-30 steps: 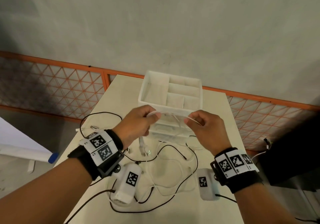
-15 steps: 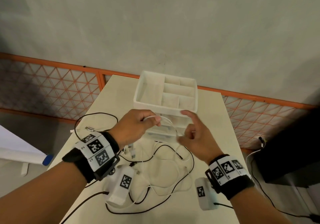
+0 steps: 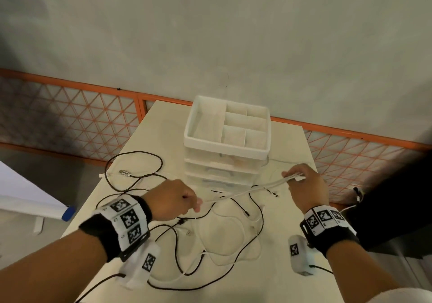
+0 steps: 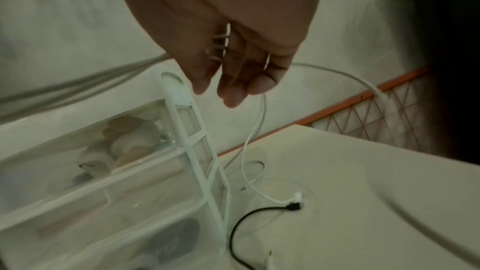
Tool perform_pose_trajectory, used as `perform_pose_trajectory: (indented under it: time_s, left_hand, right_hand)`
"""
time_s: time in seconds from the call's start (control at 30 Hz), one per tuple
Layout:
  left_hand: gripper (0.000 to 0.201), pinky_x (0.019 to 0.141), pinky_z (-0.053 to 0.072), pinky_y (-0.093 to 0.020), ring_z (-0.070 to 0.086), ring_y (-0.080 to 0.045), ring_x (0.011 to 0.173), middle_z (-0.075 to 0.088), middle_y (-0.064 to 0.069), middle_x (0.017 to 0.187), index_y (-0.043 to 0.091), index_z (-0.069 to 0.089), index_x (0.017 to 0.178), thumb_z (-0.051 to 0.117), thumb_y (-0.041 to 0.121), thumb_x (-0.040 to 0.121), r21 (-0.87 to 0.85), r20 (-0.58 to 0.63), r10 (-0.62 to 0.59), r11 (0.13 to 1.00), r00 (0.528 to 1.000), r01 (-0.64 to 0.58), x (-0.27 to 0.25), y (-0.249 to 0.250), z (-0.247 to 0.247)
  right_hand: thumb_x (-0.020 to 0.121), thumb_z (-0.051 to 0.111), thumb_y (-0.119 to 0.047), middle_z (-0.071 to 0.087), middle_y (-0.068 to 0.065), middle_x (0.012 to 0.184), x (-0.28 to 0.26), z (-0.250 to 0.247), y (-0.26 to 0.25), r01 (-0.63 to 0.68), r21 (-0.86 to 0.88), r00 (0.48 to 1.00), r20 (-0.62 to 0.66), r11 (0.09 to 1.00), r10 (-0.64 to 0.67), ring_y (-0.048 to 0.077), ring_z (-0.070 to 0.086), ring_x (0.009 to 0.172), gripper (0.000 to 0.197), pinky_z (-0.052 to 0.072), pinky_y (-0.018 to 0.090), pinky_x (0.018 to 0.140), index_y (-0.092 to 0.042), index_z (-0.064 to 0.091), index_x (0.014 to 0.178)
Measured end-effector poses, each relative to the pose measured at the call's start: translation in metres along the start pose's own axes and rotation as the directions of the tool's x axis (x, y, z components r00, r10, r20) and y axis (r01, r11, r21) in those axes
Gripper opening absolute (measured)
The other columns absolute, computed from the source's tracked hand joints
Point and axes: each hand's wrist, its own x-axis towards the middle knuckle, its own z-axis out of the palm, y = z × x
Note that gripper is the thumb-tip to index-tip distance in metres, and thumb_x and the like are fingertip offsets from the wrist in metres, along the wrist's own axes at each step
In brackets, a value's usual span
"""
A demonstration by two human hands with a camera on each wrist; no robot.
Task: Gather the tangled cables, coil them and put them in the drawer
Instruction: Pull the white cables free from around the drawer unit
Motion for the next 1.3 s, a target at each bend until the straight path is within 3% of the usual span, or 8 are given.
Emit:
perform_pose_trajectory:
  time_s: [0.17, 0.3, 0.53, 0.73, 0.87, 1.0, 1.2, 1.3]
  left_hand:
    - [0.025, 0.068, 0.055, -0.022, 0.06, -0.006, 0.063, 0.065, 0.01, 0.068, 0.018, 0.078, 0.092, 0.056, 0.03, 0.095, -0.075, -0.056, -0.114, 0.991, 0.992, 0.11, 0.011, -0.012, 0.031]
    - [0.024, 0.056, 0.042, -0.015, 0.057, -0.007, 0.063, 0.066, 0.006, 0.07, 0.017, 0.076, 0.09, 0.06, 0.035, 0.093, -0.052, -0.105, -0.109, 0.993, 0.988, 0.104, 0.018, -0.008, 0.043]
    - [0.019, 0.056, 0.041, -0.018, 0.054, -0.01, 0.065, 0.06, 0.005, 0.072, 0.017, 0.064, 0.082, 0.061, 0.032, 0.093, -0.114, -0.27, -0.16, 0.984, 0.95, 0.134, 0.029, -0.007, 0.041]
    - [0.021, 0.049, 0.039, -0.012, 0.052, -0.008, 0.056, 0.065, 0.002, 0.071, 0.015, 0.071, 0.086, 0.06, 0.031, 0.095, -0.219, -0.259, -0.121, 0.974, 0.958, 0.064, 0.03, -0.004, 0.038]
    - [0.027, 0.054, 0.041, -0.016, 0.051, -0.004, 0.055, 0.06, 0.009, 0.064, 0.017, 0.074, 0.084, 0.055, 0.031, 0.097, -0.279, -0.175, -0.026, 0.96, 0.984, -0.024, 0.03, 0.012, 0.033]
    - [0.026, 0.055, 0.04, -0.026, 0.048, -0.017, 0.056, 0.056, -0.006, 0.064, 0.007, 0.069, 0.079, 0.062, 0.026, 0.094, -0.557, -0.058, 0.075, 0.825, 0.996, -0.094, 0.027, 0.035, 0.03]
    - [0.018, 0.067, 0.043, -0.022, 0.056, -0.012, 0.073, 0.069, 0.0, 0.077, 0.021, 0.071, 0.111, 0.062, 0.021, 0.094, -0.521, 0.008, 0.158, 0.843, 0.987, -0.131, 0.013, 0.02, 0.022]
    - [0.023, 0.063, 0.047, -0.024, 0.055, -0.006, 0.065, 0.057, 0.01, 0.068, 0.022, 0.072, 0.107, 0.05, 0.024, 0.101, -0.443, -0.025, 0.103, 0.891, 0.994, -0.104, 0.012, 0.011, 0.028]
  right_hand:
    - [0.088, 0.073, -0.016, 0.068, 0.002, 0.12, -0.007, 0.007, 0.02, 0.054, -0.007, 0.993, 0.106, 0.999, -0.053, 0.014, 0.065, 0.081, 0.033, 0.043, 0.023, 0.074, -0.023, 0.06, 0.118]
    - [0.084, 0.077, -0.012, 0.03, -0.004, 0.163, -0.015, 0.016, 0.046, 0.092, -0.039, 0.981, 0.174, 0.995, -0.084, 0.024, 0.061, 0.115, 0.044, 0.046, 0.031, 0.091, -0.026, 0.053, 0.118]
    - [0.086, 0.076, -0.024, 0.048, 0.0, 0.139, 0.015, -0.007, 0.008, 0.155, 0.105, 0.987, 0.025, 0.982, -0.158, 0.021, 0.059, 0.105, 0.042, 0.05, 0.037, 0.089, -0.027, 0.053, 0.122]
    - [0.084, 0.068, -0.029, 0.07, 0.006, 0.111, -0.002, 0.004, 0.014, -0.043, -0.288, 0.906, 0.393, 0.957, 0.159, 0.03, 0.064, 0.107, 0.052, 0.051, 0.035, 0.095, -0.033, 0.053, 0.134]
    - [0.077, 0.07, -0.03, 0.065, -0.01, 0.097, -0.037, 0.005, -0.036, 0.261, -0.098, 0.873, 0.449, 0.96, -0.192, 0.015, 0.061, 0.103, 0.057, 0.049, 0.034, 0.095, -0.044, 0.056, 0.13]
    - [0.079, 0.068, -0.026, 0.068, -0.012, 0.12, -0.074, 0.023, -0.076, 0.539, 0.16, 0.643, 0.557, 0.827, -0.526, 0.007, 0.061, 0.112, 0.056, 0.045, 0.027, 0.098, -0.039, 0.055, 0.132]
    - [0.085, 0.071, -0.01, 0.055, -0.011, 0.048, -0.054, 0.012, -0.065, 0.318, 0.213, 0.845, 0.379, 0.924, -0.378, 0.003, 0.046, 0.043, 0.02, 0.038, 0.017, 0.049, -0.029, 0.075, 0.082]
    - [0.085, 0.072, -0.017, 0.052, -0.01, 0.048, -0.056, 0.003, -0.065, 0.307, 0.169, 0.782, 0.516, 0.937, -0.35, 0.004, 0.045, 0.043, 0.017, 0.039, 0.018, 0.049, -0.033, 0.074, 0.09]
